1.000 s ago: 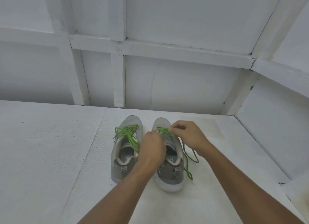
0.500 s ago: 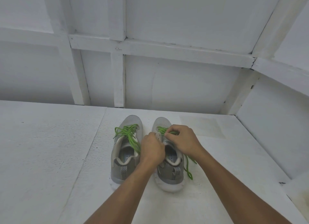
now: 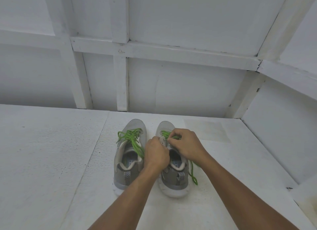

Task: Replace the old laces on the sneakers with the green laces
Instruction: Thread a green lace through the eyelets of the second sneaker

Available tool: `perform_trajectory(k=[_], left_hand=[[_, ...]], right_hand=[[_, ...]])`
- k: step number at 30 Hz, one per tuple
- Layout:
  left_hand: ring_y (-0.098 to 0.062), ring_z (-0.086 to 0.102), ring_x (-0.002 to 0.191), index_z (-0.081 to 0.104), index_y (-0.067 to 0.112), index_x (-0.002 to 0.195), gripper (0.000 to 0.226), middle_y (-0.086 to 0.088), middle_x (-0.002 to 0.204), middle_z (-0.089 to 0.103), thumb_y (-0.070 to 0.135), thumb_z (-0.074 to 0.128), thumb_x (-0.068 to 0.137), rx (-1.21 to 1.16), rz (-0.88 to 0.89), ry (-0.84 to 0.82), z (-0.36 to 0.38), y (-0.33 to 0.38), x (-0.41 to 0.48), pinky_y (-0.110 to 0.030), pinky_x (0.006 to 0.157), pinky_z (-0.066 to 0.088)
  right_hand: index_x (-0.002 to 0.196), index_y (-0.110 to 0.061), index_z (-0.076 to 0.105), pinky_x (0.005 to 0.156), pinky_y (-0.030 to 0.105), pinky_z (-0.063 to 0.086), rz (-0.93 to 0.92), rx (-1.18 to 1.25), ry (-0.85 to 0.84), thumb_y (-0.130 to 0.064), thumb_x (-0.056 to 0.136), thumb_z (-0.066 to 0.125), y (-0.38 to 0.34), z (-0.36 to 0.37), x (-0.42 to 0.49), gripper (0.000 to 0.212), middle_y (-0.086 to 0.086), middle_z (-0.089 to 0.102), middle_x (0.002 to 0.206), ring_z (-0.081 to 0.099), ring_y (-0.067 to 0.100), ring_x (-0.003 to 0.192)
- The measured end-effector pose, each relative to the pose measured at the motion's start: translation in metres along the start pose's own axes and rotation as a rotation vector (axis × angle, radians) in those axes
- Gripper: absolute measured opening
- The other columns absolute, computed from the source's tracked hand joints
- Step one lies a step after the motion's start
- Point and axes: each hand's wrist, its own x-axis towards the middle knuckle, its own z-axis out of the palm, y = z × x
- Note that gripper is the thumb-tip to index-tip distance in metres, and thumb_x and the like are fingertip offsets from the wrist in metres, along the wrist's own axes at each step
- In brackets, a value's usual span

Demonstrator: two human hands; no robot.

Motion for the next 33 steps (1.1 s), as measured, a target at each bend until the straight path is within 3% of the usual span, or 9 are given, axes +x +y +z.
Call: perform_trajectory(k=[6,13,19,25,29,33], left_hand=[[-0.023,0.053,0.092,0.057,0.004,0.113,0.025,-0.012,0.113,0.060,0.021,0.044,0.099,0.004,0.004,0.009,0.000,-0.001,0.000,-0.029,0.071,0.035],[-0.029,0.057,0.103,0.056,0.004,0.114,0.024,-0.013,0.114,0.060,0.018,0.046,0.097,0.012,0.008,-0.002,0.003,-0.002,0.001,-0.031,0.075,0.039],[-0.031,0.057,0.104,0.057,0.002,0.113,0.026,-0.015,0.113,0.060,0.015,0.044,0.094,0.019,0.063,-0.022,0.002,-0.004,0.001,-0.036,0.083,0.044],[-0.030,0.058,0.103,0.061,0.003,0.113,0.032,-0.015,0.111,0.064,0.019,0.037,0.099,-0.126,0.009,-0.038,-0.001,-0.005,0.004,-0.037,0.086,0.046],[-0.030,0.058,0.106,0.060,0.003,0.110,0.030,-0.013,0.110,0.063,0.021,0.037,0.100,-0.300,-0.121,-0.057,-0.005,-0.001,0.010,-0.042,0.093,0.047],[-0.033,0.062,0.101,0.063,0.004,0.104,0.024,-0.014,0.102,0.066,0.020,0.047,0.096,-0.328,-0.208,-0.116,-0.001,-0.001,0.025,-0.043,0.089,0.052]], right_hand=[[0.081,-0.022,0.069,0.064,0.017,0.046,0.000,-0.012,-0.010,-0.021,0.084,0.064,-0.001,0.000,0.000,0.006,-0.005,0.069,0.087,0.062,0.008,0.082],[0.079,-0.023,0.069,0.072,0.029,0.052,0.001,-0.059,-0.011,-0.022,0.083,0.065,-0.004,0.001,0.002,0.006,-0.004,0.069,0.088,0.063,0.012,0.083],[0.075,-0.026,0.068,0.072,0.030,0.053,-0.005,-0.128,0.004,-0.023,0.082,0.065,-0.007,0.006,0.003,0.008,-0.002,0.070,0.085,0.063,0.014,0.082],[0.087,-0.028,0.071,0.074,0.030,0.052,-0.036,-0.224,0.013,-0.031,0.086,0.064,-0.008,0.005,0.004,0.008,-0.004,0.071,0.093,0.063,0.014,0.086],[0.100,-0.032,0.073,0.082,0.035,0.037,-0.171,-0.444,0.080,-0.038,0.093,0.057,-0.009,0.003,0.002,0.019,-0.007,0.067,0.100,0.050,0.017,0.099],[0.102,-0.039,0.073,0.075,0.033,0.017,-0.178,-0.576,0.110,-0.044,0.093,0.055,-0.009,0.001,0.001,0.020,-0.012,0.063,0.092,0.033,0.012,0.093]])
